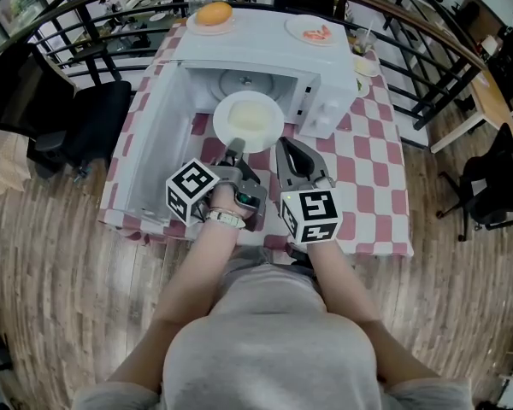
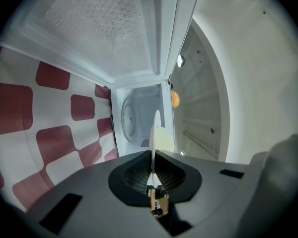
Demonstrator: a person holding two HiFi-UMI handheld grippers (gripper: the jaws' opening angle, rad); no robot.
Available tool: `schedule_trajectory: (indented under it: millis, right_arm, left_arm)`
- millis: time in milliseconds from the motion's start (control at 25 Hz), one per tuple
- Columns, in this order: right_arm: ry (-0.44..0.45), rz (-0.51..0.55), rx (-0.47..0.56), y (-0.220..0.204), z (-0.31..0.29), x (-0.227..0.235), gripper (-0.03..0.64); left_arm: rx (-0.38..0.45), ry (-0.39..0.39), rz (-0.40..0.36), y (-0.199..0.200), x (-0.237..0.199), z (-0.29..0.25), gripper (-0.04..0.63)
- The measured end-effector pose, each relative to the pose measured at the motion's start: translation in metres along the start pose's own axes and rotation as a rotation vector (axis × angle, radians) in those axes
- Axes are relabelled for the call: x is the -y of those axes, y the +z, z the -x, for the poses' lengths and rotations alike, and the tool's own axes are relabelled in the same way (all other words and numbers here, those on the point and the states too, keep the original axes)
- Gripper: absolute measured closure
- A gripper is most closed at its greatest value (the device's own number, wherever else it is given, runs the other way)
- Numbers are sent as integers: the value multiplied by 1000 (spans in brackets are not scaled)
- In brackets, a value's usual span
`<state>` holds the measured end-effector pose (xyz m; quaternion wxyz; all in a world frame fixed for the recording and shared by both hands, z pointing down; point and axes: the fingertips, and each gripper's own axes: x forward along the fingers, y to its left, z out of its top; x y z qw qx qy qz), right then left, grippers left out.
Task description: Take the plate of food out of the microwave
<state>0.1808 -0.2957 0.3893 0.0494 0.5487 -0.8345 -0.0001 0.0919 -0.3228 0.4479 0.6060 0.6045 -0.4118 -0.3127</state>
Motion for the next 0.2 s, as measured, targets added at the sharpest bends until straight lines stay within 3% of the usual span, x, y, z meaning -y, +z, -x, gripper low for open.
schedule_trajectory:
  millis: [200]
  right_arm:
    - [-9, 7, 5, 1, -1, 3, 594]
  left_arm:
    - [-21, 6, -15, -5, 1, -4, 578]
